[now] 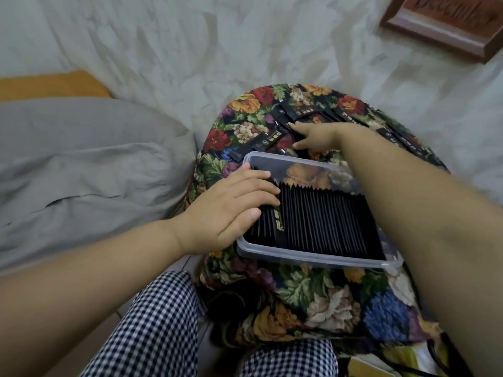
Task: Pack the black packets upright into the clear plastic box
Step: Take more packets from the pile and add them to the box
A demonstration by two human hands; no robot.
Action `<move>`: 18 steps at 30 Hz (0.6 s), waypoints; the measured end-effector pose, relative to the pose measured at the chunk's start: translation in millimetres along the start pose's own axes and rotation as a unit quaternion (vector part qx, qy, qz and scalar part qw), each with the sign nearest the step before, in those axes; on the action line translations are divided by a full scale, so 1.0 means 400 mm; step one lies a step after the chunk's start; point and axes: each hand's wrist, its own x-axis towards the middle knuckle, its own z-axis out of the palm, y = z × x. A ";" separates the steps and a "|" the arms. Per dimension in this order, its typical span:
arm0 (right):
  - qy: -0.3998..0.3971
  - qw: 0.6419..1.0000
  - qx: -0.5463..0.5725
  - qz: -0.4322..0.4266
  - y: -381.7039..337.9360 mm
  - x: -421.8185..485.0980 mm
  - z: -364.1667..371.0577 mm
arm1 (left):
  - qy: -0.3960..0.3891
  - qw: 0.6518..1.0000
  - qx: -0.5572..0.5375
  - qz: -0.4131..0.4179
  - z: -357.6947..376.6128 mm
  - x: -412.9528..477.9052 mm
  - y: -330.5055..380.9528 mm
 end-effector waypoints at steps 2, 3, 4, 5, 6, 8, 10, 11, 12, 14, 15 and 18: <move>0.002 1.000 -0.009 0.000 0.021 -0.016 -0.018 | 0.004 1.000 -0.003 -0.002 0.002 -0.001 -0.001; 0.025 1.000 -0.003 -0.005 0.026 -0.021 -0.027 | 0.004 1.000 -0.004 -0.003 0.002 -0.002 0.000; 0.063 0.998 0.011 -0.014 0.028 -0.020 -0.033 | 0.004 1.000 -0.006 -0.003 0.004 -0.002 0.000; 0.105 0.994 0.027 -0.025 0.026 -0.014 -0.036 | 0.005 1.000 -0.007 -0.003 0.005 -0.002 0.000; 0.135 0.989 0.042 -0.032 0.020 -0.004 -0.039 | 0.006 1.000 -0.009 -0.004 0.006 -0.002 -0.001; 0.126 0.991 0.045 -0.032 0.006 0.021 -0.039 | 0.005 1.000 -0.010 -0.006 0.006 -0.001 -0.003; 0.067 0.997 0.019 -0.011 0.001 0.051 -0.032 | 0.004 1.000 -0.007 -0.006 0.006 -0.001 -0.004; 0.045 0.999 0.015 -0.003 0.003 0.061 -0.030 | 0.004 1.000 -0.006 -0.005 0.006 -0.001 -0.003; 0.032 0.999 0.023 0.001 0.009 0.069 -0.027 | 0.005 1.000 -0.005 -0.004 0.006 -0.001 -0.003; 0.039 0.997 0.059 -0.010 0.024 0.072 -0.021 | 0.007 1.000 -0.006 -0.004 0.006 0.000 -0.003; 0.048 0.996 0.072 -0.014 0.032 0.068 -0.019 | 0.009 1.000 -0.008 -0.005 0.007 0.000 -0.002; 0.084 0.995 0.060 -0.014 0.055 0.053 -0.014 | 0.013 1.000 -0.012 -0.009 0.011 0.000 -0.001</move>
